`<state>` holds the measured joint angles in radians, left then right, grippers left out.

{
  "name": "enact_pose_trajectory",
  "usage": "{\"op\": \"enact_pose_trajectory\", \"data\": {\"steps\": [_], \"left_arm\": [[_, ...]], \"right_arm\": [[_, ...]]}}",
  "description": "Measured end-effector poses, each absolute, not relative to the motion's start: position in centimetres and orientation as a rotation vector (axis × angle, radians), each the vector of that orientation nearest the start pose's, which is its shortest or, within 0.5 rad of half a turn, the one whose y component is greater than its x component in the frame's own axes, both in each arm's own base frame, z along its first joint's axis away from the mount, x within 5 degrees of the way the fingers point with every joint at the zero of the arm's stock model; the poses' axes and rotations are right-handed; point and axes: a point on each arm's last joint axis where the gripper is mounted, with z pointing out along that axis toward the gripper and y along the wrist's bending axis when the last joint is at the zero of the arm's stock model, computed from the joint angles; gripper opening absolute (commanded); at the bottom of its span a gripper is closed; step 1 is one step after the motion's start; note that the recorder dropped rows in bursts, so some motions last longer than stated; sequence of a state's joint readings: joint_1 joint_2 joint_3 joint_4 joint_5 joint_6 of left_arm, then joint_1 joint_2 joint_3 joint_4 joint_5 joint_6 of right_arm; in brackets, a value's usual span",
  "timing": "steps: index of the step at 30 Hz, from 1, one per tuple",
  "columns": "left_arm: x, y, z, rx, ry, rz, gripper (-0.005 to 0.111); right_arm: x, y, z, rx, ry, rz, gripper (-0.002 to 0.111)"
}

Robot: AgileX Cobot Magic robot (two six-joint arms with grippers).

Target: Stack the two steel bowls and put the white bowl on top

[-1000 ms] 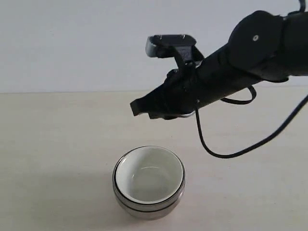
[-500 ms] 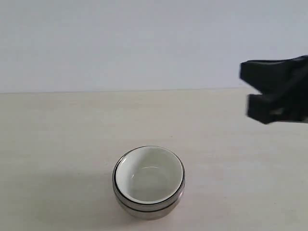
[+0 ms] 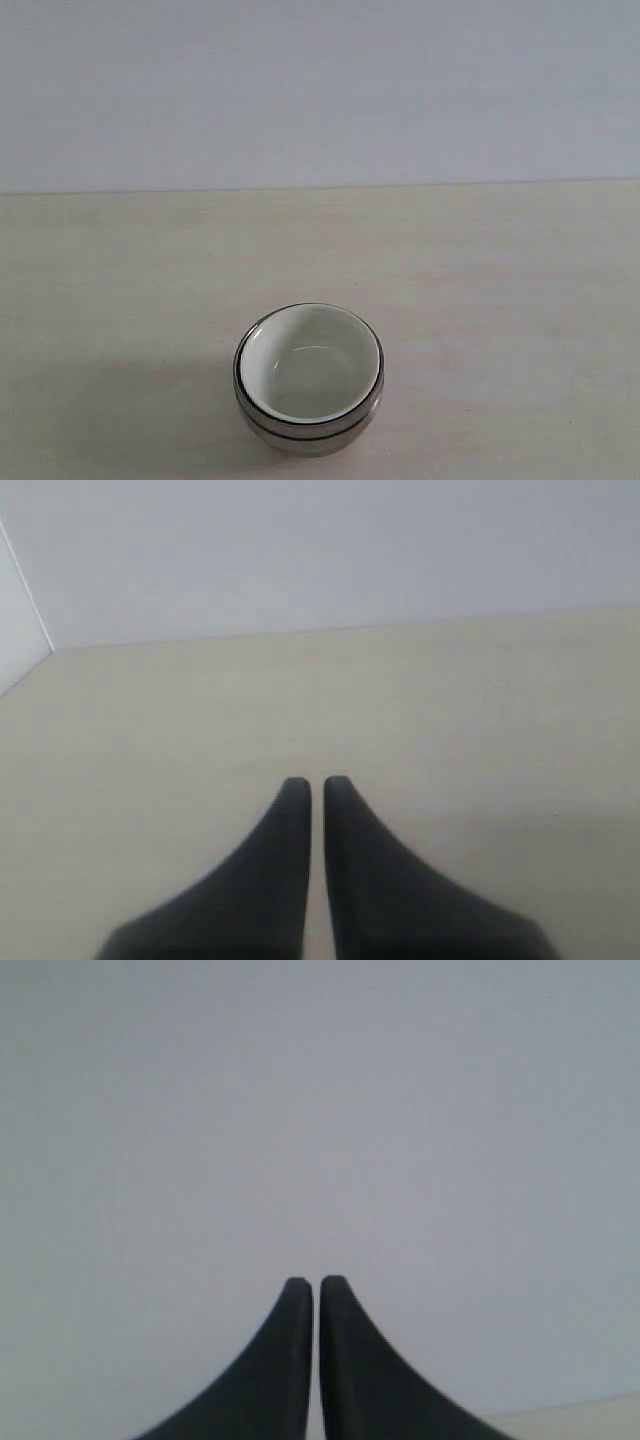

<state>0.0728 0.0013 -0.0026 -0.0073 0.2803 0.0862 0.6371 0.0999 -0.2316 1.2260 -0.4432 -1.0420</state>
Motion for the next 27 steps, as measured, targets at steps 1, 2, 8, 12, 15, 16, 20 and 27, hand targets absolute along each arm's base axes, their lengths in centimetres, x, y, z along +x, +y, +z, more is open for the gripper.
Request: {"op": "enact_pose_trajectory", "data": {"steps": [1,2,8,12,15,16,20,27], "left_arm": [[5.5,0.4,18.9,0.007,1.764,0.109,0.004],[5.5,0.4,18.9,0.007,1.764,0.109,0.004],[5.5,0.4,18.9,0.007,1.764,0.109,0.004],[5.5,0.4,18.9,0.007,1.764,0.109,0.004],[5.5,0.4,18.9,0.007,1.764,0.109,0.004],[5.5,0.4,18.9,0.007,1.764,0.109,0.004],[5.5,0.4,18.9,0.007,1.764,0.109,0.004],[5.5,0.4,18.9,0.007,1.764,0.109,0.004]], "right_arm": [[5.3,-0.8,29.6,0.094,1.229,0.437,0.0],[5.2,-1.1,29.7,0.115,1.215,0.428,0.0],[4.5,-2.3,29.5,0.215,1.162,0.441,0.0],[4.4,-1.9,29.4,0.18,1.177,0.481,0.0],[4.4,-1.6,29.3,0.148,1.188,0.504,0.0],[4.3,-1.6,29.3,0.147,1.187,0.506,0.0],[4.3,-1.5,29.3,0.145,1.188,0.507,0.0],[4.3,-1.5,29.3,0.143,1.188,0.508,0.0]]}}
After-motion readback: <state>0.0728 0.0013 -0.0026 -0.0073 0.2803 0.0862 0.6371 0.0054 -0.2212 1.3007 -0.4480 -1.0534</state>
